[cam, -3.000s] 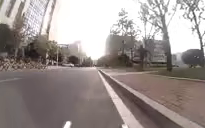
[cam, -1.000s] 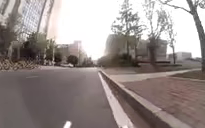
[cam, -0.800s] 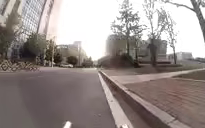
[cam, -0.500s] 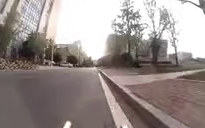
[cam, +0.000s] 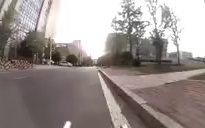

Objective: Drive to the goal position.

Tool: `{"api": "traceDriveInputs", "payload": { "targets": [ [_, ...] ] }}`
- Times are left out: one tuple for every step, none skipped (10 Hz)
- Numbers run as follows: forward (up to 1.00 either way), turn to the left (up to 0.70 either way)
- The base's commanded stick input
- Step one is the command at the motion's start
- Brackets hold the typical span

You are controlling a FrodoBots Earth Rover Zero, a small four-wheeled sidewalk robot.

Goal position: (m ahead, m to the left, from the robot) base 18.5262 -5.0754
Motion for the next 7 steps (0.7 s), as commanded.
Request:
{"api": "traceDriveInputs", "payload": {
  "targets": [
    [1.0, 0.0],
    [1.0, 0.0],
    [1.0, 0.0],
    [1.0, 0.0],
    [1.0, 0.0],
    [1.0, 0.0],
    [1.0, 0.0]
  ]
}}
